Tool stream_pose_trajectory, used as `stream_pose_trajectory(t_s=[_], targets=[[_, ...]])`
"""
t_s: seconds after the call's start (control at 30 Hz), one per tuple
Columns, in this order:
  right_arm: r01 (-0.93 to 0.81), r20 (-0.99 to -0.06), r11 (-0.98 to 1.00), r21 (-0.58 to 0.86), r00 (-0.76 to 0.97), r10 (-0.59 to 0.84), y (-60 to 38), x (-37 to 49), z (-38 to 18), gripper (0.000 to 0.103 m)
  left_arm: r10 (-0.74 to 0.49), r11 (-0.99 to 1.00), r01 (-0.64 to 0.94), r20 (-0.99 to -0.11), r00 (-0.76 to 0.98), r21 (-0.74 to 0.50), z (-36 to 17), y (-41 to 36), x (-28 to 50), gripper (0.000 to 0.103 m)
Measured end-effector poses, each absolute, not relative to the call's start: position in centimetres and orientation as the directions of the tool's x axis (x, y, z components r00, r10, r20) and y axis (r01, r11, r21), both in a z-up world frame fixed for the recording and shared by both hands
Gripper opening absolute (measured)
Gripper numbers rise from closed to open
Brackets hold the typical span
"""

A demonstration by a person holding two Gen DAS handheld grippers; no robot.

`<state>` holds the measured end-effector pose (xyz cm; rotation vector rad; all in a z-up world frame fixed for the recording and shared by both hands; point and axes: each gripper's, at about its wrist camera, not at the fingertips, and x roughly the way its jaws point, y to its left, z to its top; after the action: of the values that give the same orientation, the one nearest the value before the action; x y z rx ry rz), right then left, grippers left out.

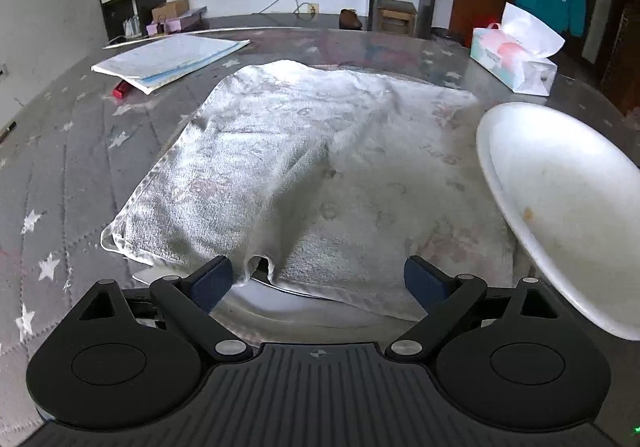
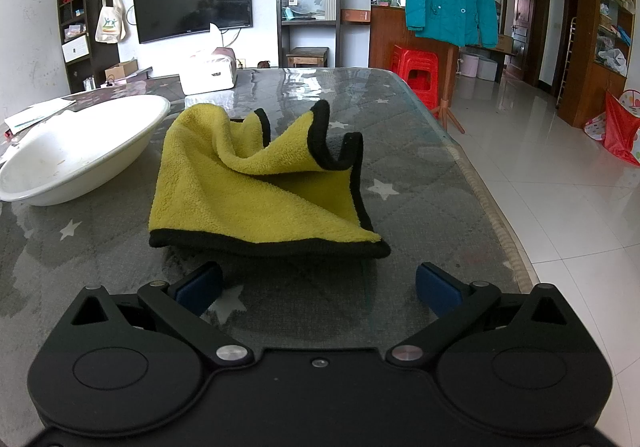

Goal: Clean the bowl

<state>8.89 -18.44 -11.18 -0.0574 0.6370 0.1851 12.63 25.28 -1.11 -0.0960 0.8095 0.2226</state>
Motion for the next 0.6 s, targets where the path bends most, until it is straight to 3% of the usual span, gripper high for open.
stream_pose_trajectory(t_s=[0.6], targets=[[-0.205, -0.619, 0.979, 0.009, 0.768, 0.166, -17.2, 10.1, -11.0, 0.103, 0.171, 0.979, -0.202, -0.675, 0.718, 0.033, -1.5, 24.9, 11.1, 0.094]])
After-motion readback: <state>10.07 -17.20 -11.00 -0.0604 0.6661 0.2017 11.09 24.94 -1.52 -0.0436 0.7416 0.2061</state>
